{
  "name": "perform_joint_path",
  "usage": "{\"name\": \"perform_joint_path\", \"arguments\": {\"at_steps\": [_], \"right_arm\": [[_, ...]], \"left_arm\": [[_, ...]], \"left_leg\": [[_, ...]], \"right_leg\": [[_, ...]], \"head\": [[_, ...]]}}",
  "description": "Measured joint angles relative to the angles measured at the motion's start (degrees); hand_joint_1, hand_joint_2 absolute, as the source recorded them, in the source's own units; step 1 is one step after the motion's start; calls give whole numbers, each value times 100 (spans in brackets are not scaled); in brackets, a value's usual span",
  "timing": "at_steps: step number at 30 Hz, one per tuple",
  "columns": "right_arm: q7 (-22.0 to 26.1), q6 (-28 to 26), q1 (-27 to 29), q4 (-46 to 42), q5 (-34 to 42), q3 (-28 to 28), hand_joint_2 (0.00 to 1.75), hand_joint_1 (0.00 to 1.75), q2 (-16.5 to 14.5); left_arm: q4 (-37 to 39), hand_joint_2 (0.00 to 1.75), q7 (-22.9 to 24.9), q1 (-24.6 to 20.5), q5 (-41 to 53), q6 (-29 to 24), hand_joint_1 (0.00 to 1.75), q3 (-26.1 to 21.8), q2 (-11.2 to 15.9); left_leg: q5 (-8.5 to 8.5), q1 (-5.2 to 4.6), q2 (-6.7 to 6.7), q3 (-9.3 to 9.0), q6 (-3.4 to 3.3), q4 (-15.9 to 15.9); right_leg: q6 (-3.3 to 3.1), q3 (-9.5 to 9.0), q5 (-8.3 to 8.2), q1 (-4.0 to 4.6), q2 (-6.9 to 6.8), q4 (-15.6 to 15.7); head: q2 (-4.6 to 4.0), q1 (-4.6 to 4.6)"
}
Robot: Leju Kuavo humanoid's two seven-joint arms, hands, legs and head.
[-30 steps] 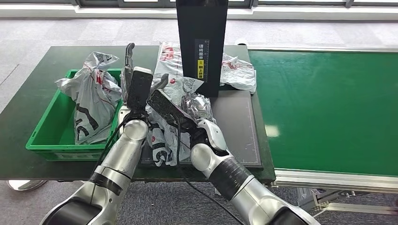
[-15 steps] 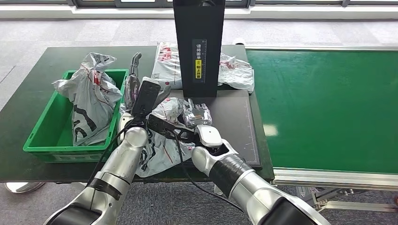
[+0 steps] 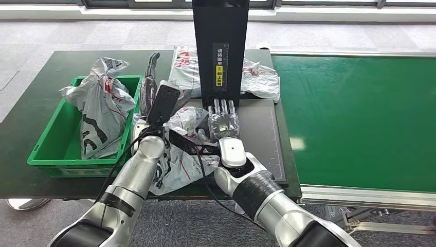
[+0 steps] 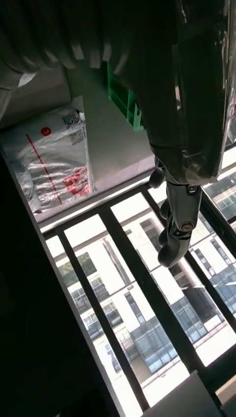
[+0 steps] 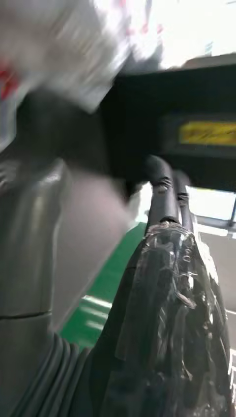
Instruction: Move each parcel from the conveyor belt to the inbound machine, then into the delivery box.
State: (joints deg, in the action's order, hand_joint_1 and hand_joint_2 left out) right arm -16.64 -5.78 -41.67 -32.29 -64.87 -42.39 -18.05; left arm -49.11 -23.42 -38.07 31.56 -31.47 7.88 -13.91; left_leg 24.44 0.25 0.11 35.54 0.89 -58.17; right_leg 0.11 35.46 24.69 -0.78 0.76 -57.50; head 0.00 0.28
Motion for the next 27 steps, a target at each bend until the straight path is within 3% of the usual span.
{"name": "perform_joint_path", "arguments": {"at_steps": [6,12,18,21,27], "right_arm": [[-33,-352,511,-899,-715,276,0,0,199],[209,-1271,1336,-3317,-1297,958,0,0,337],[676,-2511,2036,-5359,-1143,1327,0,0,432],[785,-2838,2221,-5931,-1055,1355,0,0,461],[818,-2869,2386,-6446,-1020,1370,0,0,498]], "left_arm": [[-59,175,-31,-111,14,-16,0,10,-42],[-77,175,-191,-86,3,-156,0,7,88],[45,175,-311,-119,4,-207,0,-16,158],[141,175,-327,-169,10,-219,0,-23,158],[249,175,-339,-218,12,-222,0,-23,158]], "left_leg": [[0,-4,-5,5,-2,-1],[1,-1,-24,8,0,1],[5,-2,-29,8,-4,1],[6,-3,-27,7,-5,1],[3,-3,-27,6,-5,1]], "right_leg": [[6,1,-2,-3,-7,0],[1,-1,9,2,-27,-2],[1,-2,13,-2,-34,0],[2,-2,13,-3,-34,1],[2,-3,10,-2,-34,0]], "head": [[0,-1],[0,-1],[0,0],[0,1],[0,1]]}}
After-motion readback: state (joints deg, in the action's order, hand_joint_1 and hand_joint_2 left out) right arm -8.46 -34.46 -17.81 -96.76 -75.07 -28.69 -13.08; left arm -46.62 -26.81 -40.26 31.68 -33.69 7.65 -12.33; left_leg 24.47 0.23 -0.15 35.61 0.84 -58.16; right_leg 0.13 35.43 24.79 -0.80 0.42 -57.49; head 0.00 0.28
